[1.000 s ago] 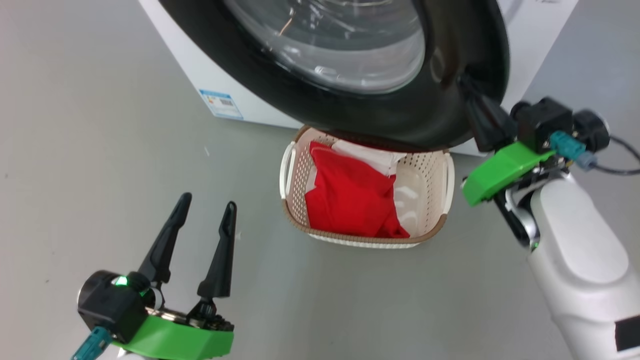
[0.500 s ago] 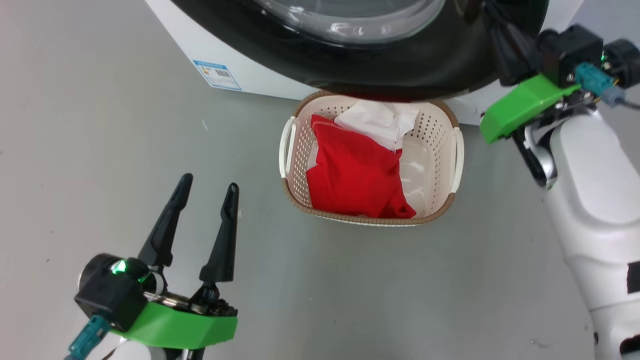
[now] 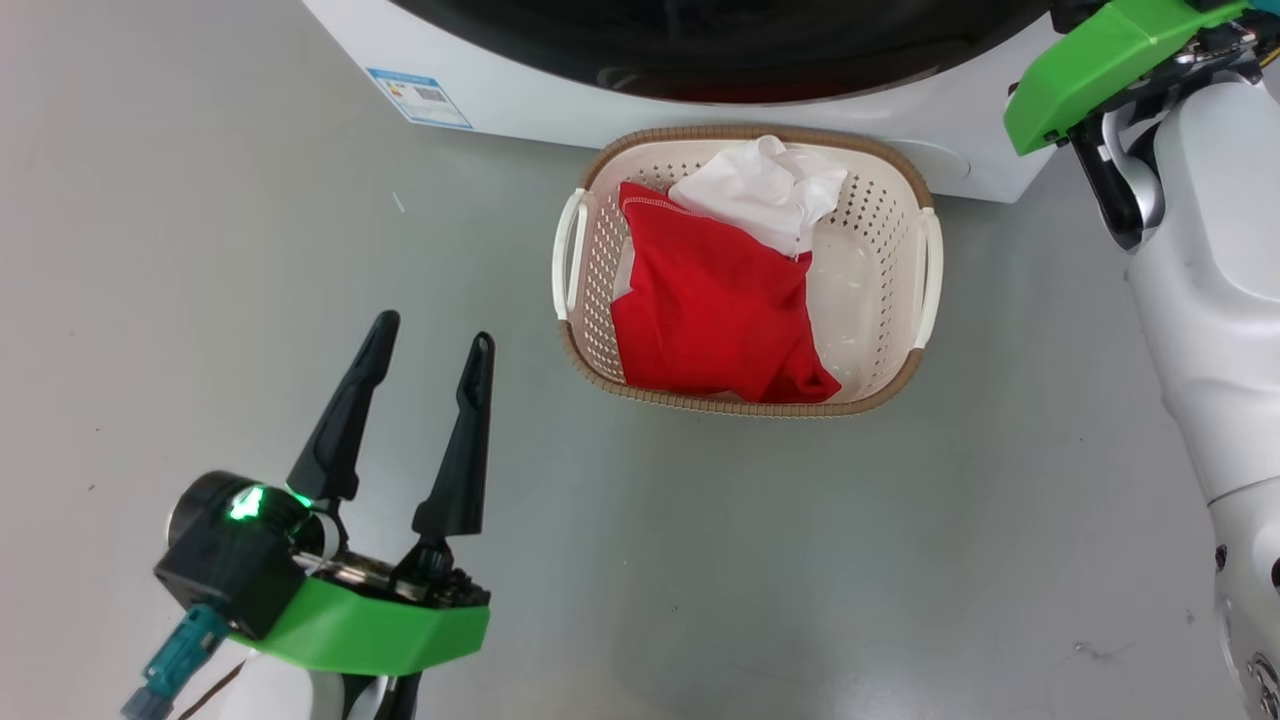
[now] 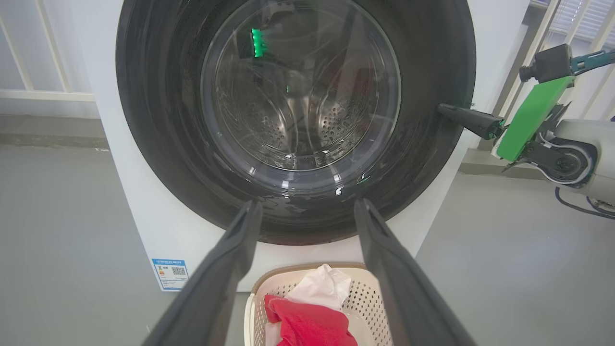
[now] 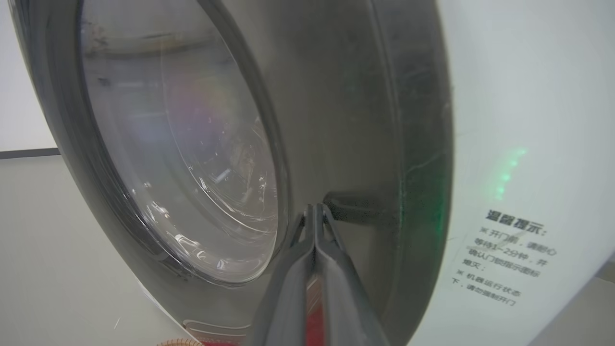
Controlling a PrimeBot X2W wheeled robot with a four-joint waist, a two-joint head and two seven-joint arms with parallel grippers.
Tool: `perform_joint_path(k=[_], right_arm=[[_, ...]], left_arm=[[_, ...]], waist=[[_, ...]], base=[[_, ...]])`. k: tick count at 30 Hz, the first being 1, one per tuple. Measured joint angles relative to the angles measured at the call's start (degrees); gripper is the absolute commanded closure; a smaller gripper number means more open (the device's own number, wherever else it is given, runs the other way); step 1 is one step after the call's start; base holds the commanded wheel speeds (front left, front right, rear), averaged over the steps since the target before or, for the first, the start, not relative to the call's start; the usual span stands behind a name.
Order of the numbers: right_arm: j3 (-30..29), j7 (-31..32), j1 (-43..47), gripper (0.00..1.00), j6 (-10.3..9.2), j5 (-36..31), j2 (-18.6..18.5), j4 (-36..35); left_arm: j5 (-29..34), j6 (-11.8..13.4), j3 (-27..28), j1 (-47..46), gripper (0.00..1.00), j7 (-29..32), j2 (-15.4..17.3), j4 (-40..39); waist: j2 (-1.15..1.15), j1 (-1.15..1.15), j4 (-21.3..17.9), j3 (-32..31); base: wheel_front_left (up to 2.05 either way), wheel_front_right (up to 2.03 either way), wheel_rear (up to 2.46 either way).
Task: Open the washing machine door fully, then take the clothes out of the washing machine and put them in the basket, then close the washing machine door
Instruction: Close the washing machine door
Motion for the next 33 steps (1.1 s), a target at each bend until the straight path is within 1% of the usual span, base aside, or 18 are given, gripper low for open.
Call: perform_joint_path(k=[7,12,18,20,21,23,24,26,27,28,33], right_arm=[[0.5,-0.8,-1.7,1.0,0.15,-0.2,0.8,3.3],[1.3,-0.9,-1.8,1.0,0.11,0.0,1.0,3.7],[3.5,-0.9,-1.3,1.0,-0.3,3.2,1.1,0.0],[4.6,-0.9,0.0,1.0,-0.45,4.2,1.3,-2.1],[5.6,-0.9,2.4,1.0,-0.45,5.4,1.6,-4.0],[6.6,-0.9,5.0,0.17,-0.45,6.6,2.0,-6.1],[6.9,-0.9,6.2,0.0,-0.45,6.8,2.2,-7.3],[7.2,-0.9,8.3,0.0,-0.45,7.3,2.5,-9.7],[7.2,-0.9,8.3,0.0,-0.45,7.3,2.5,-9.7],[7.5,-0.9,10.2,0.0,-0.45,7.4,2.6,-12.0],[7.9,-0.9,16.0,0.0,-0.45,7.7,2.9,-17.7]], left_arm=[[0.0,0.0,-0.1,-0.3,0.0,0.0,0.0,0.5],[0.0,-0.1,0.2,-0.3,0.0,0.0,-0.1,1.0],[-0.2,-0.1,0.5,-0.3,0.0,0.0,-0.1,1.9],[-0.6,-0.1,0.5,-0.3,0.0,0.0,-0.1,2.1],[-0.6,-0.1,0.6,-0.3,0.0,0.0,-0.1,2.4],[-0.7,-0.1,0.6,-0.3,0.0,0.0,-0.1,2.8],[-0.9,-0.1,0.7,-0.3,0.0,0.0,-0.1,2.8],[-1.3,-0.1,0.6,-0.3,0.0,0.0,0.0,3.1],[-1.3,-0.1,0.6,-0.3,0.0,0.0,0.0,3.1],[-1.7,-0.1,0.6,-0.3,0.0,0.0,0.0,3.3],[-1.7,-0.1,0.6,-0.2,0.0,0.0,0.0,3.7]], waist=[[0.0,0.0,-0.2,0.2],[0.0,0.0,-0.8,-0.5],[0.0,0.0,-1.8,-1.6],[0.0,0.0,-2.4,-2.1],[0.0,0.0,-3.0,-2.7],[0.0,0.0,-3.8,-3.3],[0.0,0.0,-4.1,-3.7],[0.0,0.0,-4.9,-4.4],[0.0,0.0,-4.9,-4.4],[0.0,0.0,-5.7,-5.1],[0.0,0.0,-7.5,-7.1]], base=[[0.0,0.0,0.0],[0.0,0.0,0.0],[0.0,0.0,0.0],[0.0,0.0,0.0],[0.0,0.0,0.0],[0.0,0.0,0.0],[0.0,0.0,0.0],[0.0,0.0,0.0],[0.0,0.0,0.0],[0.0,0.0,0.0],[0.0,0.0,0.0]])
